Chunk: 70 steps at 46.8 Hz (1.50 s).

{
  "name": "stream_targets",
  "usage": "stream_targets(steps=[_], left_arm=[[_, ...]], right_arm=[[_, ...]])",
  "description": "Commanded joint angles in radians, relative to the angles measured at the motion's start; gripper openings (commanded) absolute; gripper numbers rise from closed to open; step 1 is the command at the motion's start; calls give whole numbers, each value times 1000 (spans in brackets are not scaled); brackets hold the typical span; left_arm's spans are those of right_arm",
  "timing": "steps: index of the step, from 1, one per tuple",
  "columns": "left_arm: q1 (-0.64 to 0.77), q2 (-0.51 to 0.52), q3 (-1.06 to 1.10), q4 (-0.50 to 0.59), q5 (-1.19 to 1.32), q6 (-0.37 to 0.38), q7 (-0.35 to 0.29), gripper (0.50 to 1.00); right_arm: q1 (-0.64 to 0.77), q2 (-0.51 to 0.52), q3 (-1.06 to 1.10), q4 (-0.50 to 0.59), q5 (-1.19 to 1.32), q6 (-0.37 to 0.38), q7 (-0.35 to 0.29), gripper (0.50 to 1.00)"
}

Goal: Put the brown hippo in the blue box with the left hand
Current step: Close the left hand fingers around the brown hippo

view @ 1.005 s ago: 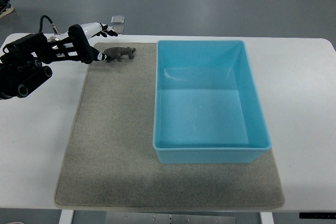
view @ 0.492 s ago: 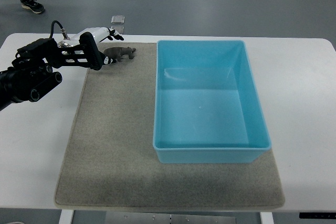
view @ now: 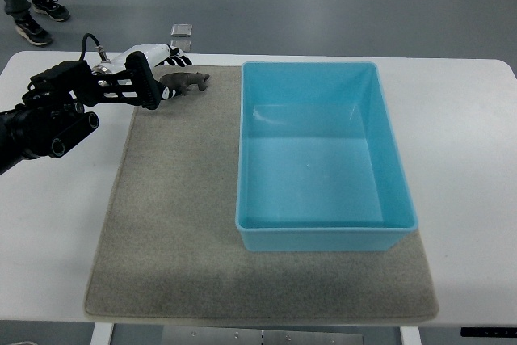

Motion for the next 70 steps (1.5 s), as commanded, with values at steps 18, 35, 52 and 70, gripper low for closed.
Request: stream_targets(steps=[18,35,52,70], left_arm=[[2,-4,20,23,-2,17,-1,728],[2,-4,49,23,-3,46,-1,713],[3,-4,48,21,-8,48,-1,711],[2,-5,48,20,-11,48,-1,701]], right_arm=[[0,0,-1,0,0,1,0,936],[0,0,0,0,0,-1,0,936],[0,0,0,0,0,-1,0,936],[0,0,0,0,0,-1,0,936]])
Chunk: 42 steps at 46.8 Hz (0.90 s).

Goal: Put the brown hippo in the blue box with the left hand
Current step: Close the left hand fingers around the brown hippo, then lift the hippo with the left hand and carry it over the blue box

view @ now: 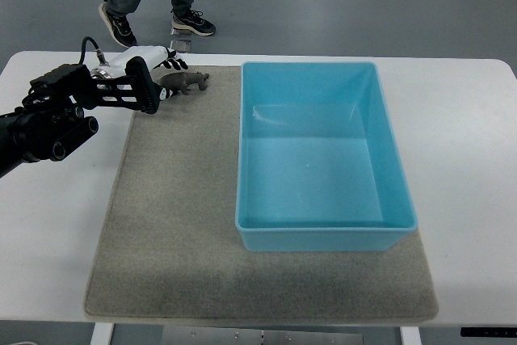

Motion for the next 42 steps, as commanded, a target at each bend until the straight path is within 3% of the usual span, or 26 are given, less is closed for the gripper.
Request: stream_targets(steps=[1,10,21,27,32,42], left_arm=[[-1,0,0,-2,0,1,0,698],[-1,0,0,-2,3,-1,0,651],[-1,0,0,-3,3,-1,0,632],[-1,0,0,-5,1,-1,0,589],[-1,0,0,-9,0,-1,0,504],[-1,2,-14,-15,-8,1,0,500]], right_arm=[[0,0,0,0,0,-1,0,936],[0,0,0,0,0,0,0,936],[0,0,0,0,0,-1,0,936],[0,0,0,0,0,0,0,936],[0,0,0,0,0,0,0,936],[0,0,0,0,0,-1,0,936]])
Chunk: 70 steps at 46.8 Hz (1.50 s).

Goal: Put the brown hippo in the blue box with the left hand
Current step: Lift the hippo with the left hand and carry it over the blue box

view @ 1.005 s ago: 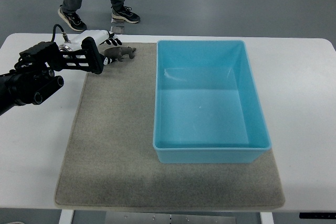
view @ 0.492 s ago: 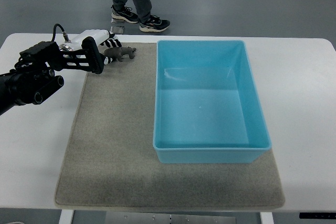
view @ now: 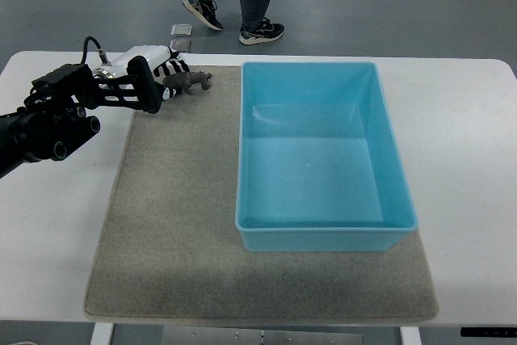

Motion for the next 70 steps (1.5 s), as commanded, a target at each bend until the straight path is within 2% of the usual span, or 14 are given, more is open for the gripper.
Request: stream_targets(steps=[1,12,30,70], left_arm=[[-2,1,-4,-3,-1,1,0,500],[-25,12,-55,-9,-12,2,-3,500],[-100,35,-84,-108,-29,2,-9,500],[-140,72,-68,-556,-5,-13,-11,503]], right_arm=[[0,0,0,0,0,0,0,936],[0,0,-1,0,0,-1,0,936],[0,0,0,0,0,0,0,936],[0,0,0,0,0,0,0,936]])
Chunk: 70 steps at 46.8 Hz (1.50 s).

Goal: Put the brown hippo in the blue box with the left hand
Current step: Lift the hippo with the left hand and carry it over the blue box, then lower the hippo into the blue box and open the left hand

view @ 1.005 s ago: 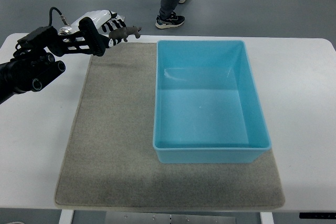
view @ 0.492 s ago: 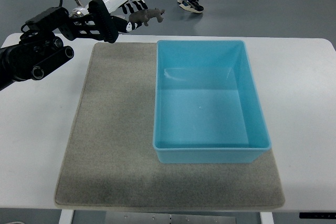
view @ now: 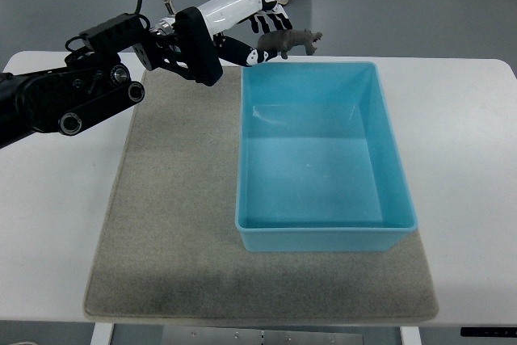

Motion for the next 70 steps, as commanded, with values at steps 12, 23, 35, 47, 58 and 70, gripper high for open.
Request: stream_targets(steps=[12,23,35,47,58,70], left_arm=[[20,-16,18,-56,80,-12,0,523],[21,-25,80,-58,86,-13,-2,559],[44,-32,86,-65,86,-29,-6,664],[47,-33,84,-65,86,-29,-6,761],[50,-33,84,-73,84,-29,-6,776],[69,-30,74,-85,67,-20,-6,932]], right_arm=[[0,0,0,0,0,1,0,936],[0,0,0,0,0,1,0,936],[0,0,0,0,0,-1,0,936],[0,0,-1,0,0,-1,0,936],[0,0,0,0,0,1,0,936],[0,0,0,0,0,-1,0,936]])
